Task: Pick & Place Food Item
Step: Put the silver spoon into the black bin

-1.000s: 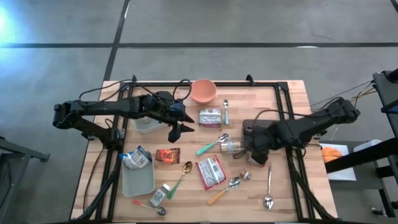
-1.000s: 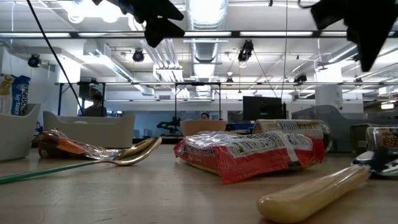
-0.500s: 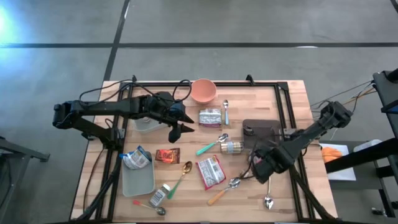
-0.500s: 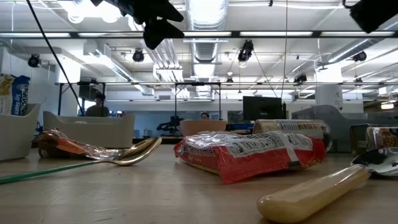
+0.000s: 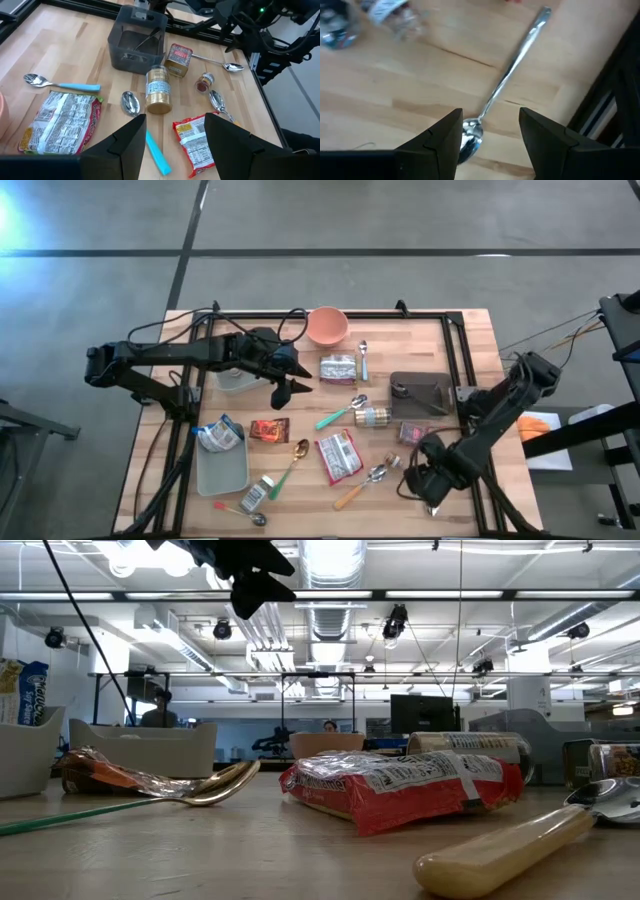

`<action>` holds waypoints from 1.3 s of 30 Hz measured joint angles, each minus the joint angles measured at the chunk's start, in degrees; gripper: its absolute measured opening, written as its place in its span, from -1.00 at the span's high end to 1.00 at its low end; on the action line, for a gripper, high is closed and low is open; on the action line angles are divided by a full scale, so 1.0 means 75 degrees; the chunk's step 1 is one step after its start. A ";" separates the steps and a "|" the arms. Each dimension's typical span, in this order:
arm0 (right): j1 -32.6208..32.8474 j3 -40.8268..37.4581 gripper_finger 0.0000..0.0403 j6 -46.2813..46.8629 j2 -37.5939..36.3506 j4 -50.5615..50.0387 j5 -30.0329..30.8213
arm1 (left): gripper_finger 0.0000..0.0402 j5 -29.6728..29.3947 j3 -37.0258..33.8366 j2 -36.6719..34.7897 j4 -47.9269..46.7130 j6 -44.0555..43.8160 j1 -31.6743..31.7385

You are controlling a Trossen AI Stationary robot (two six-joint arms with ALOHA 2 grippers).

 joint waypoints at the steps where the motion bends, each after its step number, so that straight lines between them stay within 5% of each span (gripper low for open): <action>1: 0.0093 -0.0006 0.04 0.0213 0.0081 0.0043 0.0000 | -0.03 0.0000 0.0000 0.0000 -0.0001 0.0000 0.0000; 19: 0.0806 -0.0036 0.04 0.1355 0.1623 0.0770 0.0318 | -0.03 0.0017 0.0003 0.0003 0.0016 -0.0207 0.0000; 39: 0.1103 -0.0391 0.04 0.1757 0.1899 0.1718 0.0169 | -0.03 -0.0003 0.0009 0.0003 0.0031 0.0003 -0.0001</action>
